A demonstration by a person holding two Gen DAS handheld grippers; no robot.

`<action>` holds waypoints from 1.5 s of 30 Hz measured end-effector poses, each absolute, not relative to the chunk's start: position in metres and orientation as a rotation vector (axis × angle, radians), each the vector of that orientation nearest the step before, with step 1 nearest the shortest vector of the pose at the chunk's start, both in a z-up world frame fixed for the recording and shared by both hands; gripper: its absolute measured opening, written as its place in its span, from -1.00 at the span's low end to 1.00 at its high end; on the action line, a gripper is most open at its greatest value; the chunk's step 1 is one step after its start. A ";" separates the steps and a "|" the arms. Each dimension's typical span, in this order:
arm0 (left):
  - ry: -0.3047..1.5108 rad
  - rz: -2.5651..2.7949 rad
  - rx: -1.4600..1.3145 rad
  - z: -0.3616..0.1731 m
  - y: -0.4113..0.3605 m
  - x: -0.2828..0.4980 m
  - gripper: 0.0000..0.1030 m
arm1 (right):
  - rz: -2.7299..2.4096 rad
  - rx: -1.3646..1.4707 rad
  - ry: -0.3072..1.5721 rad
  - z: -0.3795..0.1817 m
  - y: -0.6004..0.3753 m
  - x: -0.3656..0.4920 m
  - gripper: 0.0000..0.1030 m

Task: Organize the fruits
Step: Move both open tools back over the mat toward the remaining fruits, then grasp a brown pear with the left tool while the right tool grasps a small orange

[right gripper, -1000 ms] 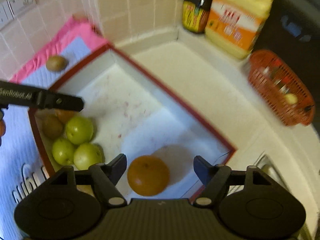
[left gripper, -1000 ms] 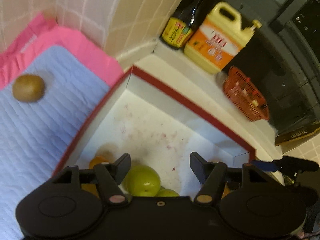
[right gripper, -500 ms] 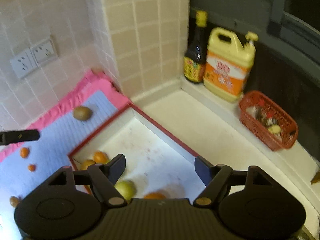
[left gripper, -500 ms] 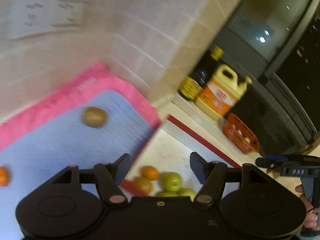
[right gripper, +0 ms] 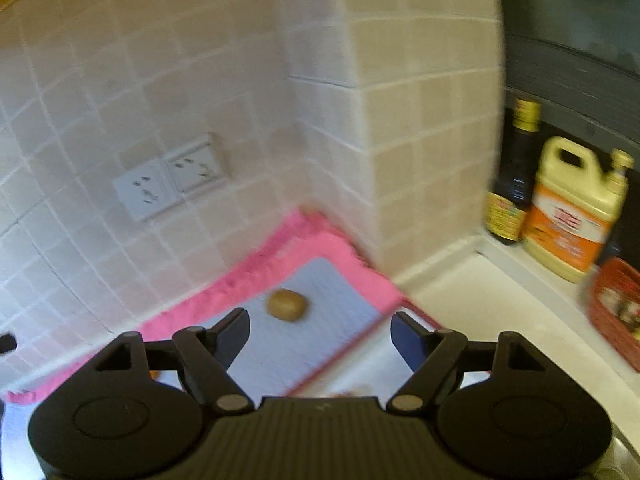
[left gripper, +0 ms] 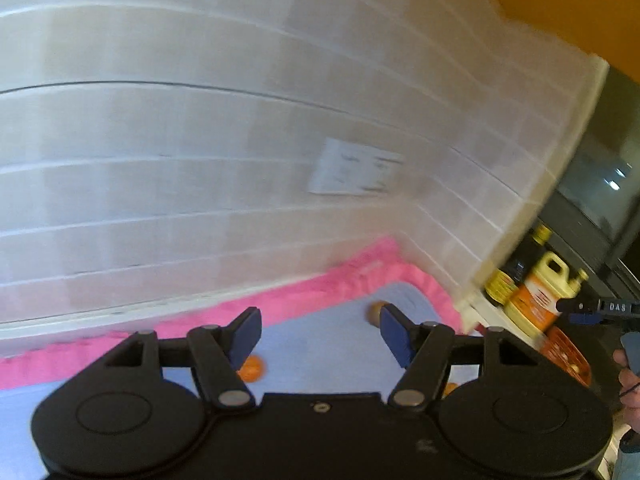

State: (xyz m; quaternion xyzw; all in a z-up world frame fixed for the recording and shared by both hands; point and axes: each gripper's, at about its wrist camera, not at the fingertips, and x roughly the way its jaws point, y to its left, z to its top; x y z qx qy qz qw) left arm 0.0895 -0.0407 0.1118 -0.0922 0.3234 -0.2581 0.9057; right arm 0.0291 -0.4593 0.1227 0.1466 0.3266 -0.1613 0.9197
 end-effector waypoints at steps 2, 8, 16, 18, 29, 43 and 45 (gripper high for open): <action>0.668 -0.502 -0.190 0.109 -0.023 0.085 0.51 | -0.297 0.304 0.665 0.122 -0.445 0.049 0.54; 0.743 -0.481 -0.160 0.064 0.002 0.075 0.51 | -0.161 0.271 0.730 0.087 -0.388 0.123 0.54; 0.978 -0.625 -0.057 -0.052 -0.023 0.065 0.51 | 0.033 0.243 0.941 -0.022 -0.320 0.210 0.35; 1.011 -0.664 -0.021 -0.070 -0.031 0.062 0.51 | 0.068 0.242 0.993 -0.047 -0.308 0.220 0.29; 1.051 -0.726 -0.002 -0.107 -0.046 0.056 0.51 | 0.140 0.152 1.124 -0.113 -0.261 0.231 0.27; 1.005 -0.650 0.044 -0.113 -0.052 0.063 -0.21 | 0.137 -0.007 1.067 -0.116 -0.234 0.215 -0.49; 0.995 -0.641 0.045 -0.113 -0.053 0.061 -0.23 | 0.141 -0.005 1.062 -0.114 -0.233 0.211 -0.49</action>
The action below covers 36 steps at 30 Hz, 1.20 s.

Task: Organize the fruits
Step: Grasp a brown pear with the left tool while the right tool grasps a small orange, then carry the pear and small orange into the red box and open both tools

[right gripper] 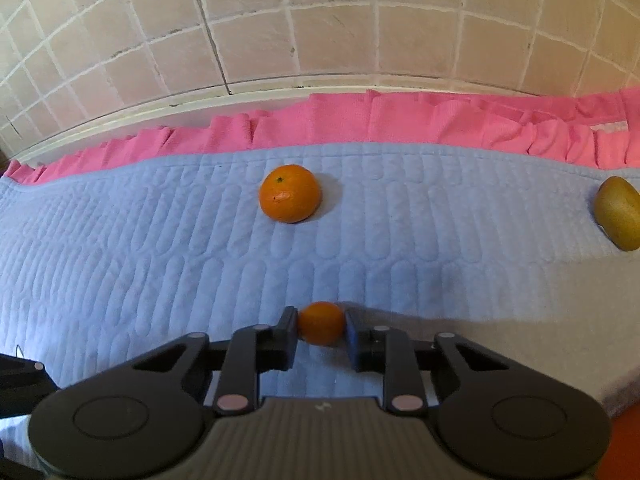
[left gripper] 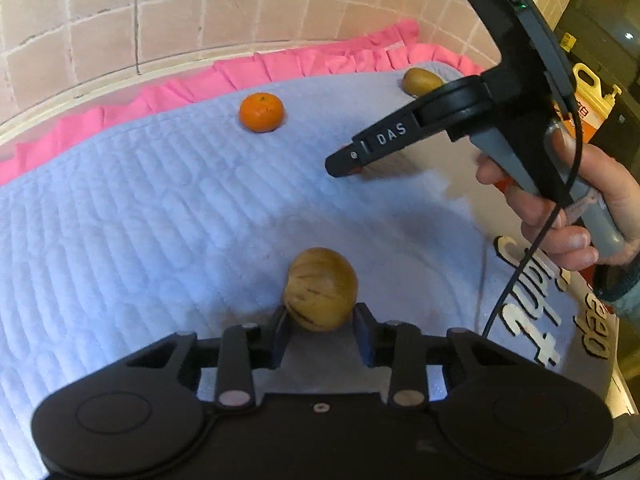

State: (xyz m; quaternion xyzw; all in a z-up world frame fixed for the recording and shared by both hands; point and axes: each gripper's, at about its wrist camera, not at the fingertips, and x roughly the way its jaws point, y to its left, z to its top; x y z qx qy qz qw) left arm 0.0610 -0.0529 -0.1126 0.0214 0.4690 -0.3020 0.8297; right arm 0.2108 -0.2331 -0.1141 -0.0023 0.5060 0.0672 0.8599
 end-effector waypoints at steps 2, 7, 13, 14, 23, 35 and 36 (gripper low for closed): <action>0.986 -0.635 0.045 -0.111 -0.053 0.058 -0.23 | 0.146 0.002 1.052 -0.110 -0.233 0.205 -0.49; 0.938 -0.633 0.054 -0.096 -0.056 0.050 -0.24 | 0.143 0.004 0.991 -0.086 -0.240 0.184 -0.49; 0.835 -0.678 0.092 -0.058 -0.073 0.038 -0.24 | 0.095 0.013 0.861 -0.033 -0.269 0.140 -0.49; 0.808 -0.688 0.111 -0.050 -0.079 0.036 -0.25 | 0.079 0.016 0.834 -0.023 -0.277 0.130 -0.49; 0.589 -0.821 0.176 0.026 -0.169 0.056 -0.25 | -0.175 0.047 0.636 0.058 -0.374 0.045 -0.49; 0.659 -1.165 0.178 0.049 -0.358 0.087 -0.25 | -0.574 0.167 0.569 0.095 -0.512 -0.066 -0.49; 0.689 -1.180 0.181 0.043 -0.370 0.090 -0.25 | -0.587 0.186 0.583 0.091 -0.520 -0.071 -0.49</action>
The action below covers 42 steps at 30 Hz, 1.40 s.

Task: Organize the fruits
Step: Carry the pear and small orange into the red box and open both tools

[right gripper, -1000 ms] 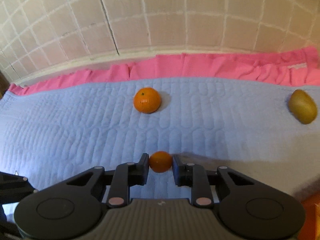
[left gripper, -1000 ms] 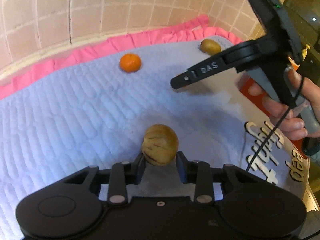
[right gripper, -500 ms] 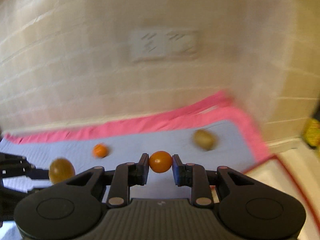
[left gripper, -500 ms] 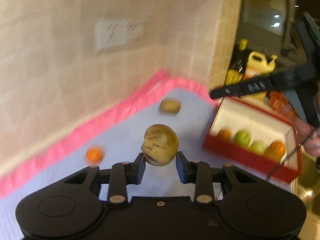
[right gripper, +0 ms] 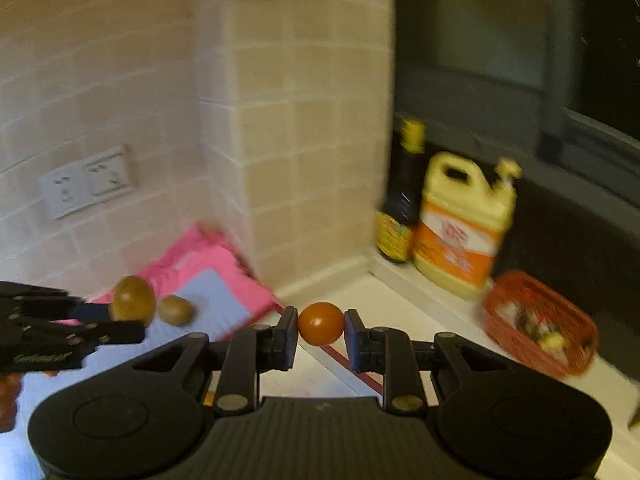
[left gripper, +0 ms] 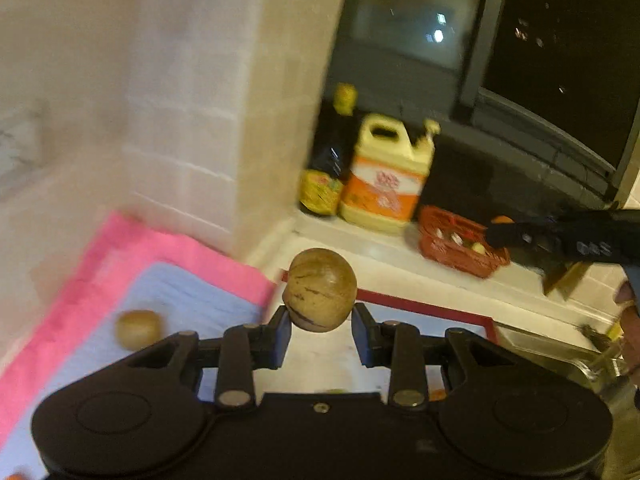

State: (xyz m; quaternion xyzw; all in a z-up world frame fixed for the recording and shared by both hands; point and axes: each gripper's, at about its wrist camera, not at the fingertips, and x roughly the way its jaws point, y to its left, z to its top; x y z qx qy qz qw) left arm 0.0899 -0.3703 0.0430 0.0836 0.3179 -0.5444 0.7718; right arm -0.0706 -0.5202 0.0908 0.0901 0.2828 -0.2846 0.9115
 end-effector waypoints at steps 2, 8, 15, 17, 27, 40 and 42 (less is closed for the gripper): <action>0.768 -1.206 0.188 0.026 -0.400 0.098 -0.25 | -0.608 0.217 0.614 0.080 -0.536 -0.077 -0.49; 0.956 -1.200 0.230 -0.027 -0.453 0.118 -0.25 | -0.599 0.302 0.727 0.040 -0.564 -0.079 -0.49; 1.056 -1.128 0.292 -0.064 -0.480 0.132 -0.25 | -0.571 0.361 0.867 -0.005 -0.588 -0.056 -0.49; 1.070 -1.118 0.301 -0.071 -0.481 0.133 -0.25 | -0.549 0.379 0.916 -0.018 -0.590 -0.050 -0.49; 1.132 -1.097 0.336 -0.092 -0.487 0.131 -0.25 | -0.500 0.430 1.097 -0.069 -0.596 -0.029 -0.48; 1.143 -1.094 0.361 -0.094 -0.490 0.128 -0.10 | -0.501 0.430 1.149 -0.083 -0.596 -0.020 -0.26; 1.144 -1.107 0.361 -0.091 -0.489 0.126 0.30 | -0.503 0.439 1.142 -0.078 -0.596 -0.024 -0.17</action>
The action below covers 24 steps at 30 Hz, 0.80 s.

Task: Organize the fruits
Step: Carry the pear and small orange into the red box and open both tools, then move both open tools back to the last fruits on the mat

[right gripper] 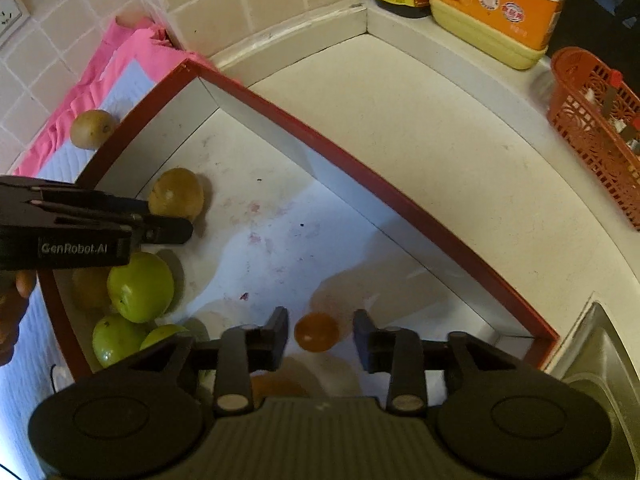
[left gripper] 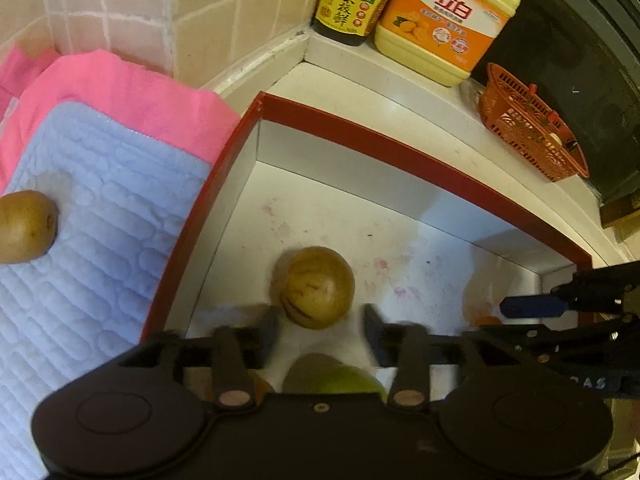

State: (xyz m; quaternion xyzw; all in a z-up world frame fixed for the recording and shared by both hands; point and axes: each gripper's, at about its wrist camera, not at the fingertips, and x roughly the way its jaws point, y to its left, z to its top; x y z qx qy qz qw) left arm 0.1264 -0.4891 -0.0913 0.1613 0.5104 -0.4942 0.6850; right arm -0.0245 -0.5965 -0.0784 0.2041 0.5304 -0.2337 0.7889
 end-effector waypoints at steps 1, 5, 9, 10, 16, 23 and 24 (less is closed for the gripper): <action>1.136 -1.125 0.359 -0.088 -0.488 0.125 0.30 | -0.504 0.447 1.133 -0.075 -0.597 -0.027 -0.17; 1.067 -1.130 0.379 -0.069 -0.480 0.117 0.33 | -0.523 0.456 1.093 -0.059 -0.599 -0.041 -0.17; 0.995 -1.146 0.353 -0.041 -0.462 0.114 0.37 | -0.532 0.449 1.032 -0.036 -0.596 -0.058 -0.15; 0.976 -1.145 0.341 -0.033 -0.456 0.114 0.39 | -0.536 0.446 1.016 -0.029 -0.595 -0.062 -0.14; 0.881 -1.104 0.296 0.010 -0.413 0.118 0.39 | -0.565 0.422 0.937 0.006 -0.594 -0.086 -0.08; 0.757 -1.026 0.192 0.064 -0.347 0.125 0.39 | -0.557 0.421 0.855 0.041 -0.591 -0.102 -0.05; 0.732 -1.014 0.175 0.072 -0.334 0.127 0.39 | -0.556 0.421 0.842 0.048 -0.589 -0.102 -0.05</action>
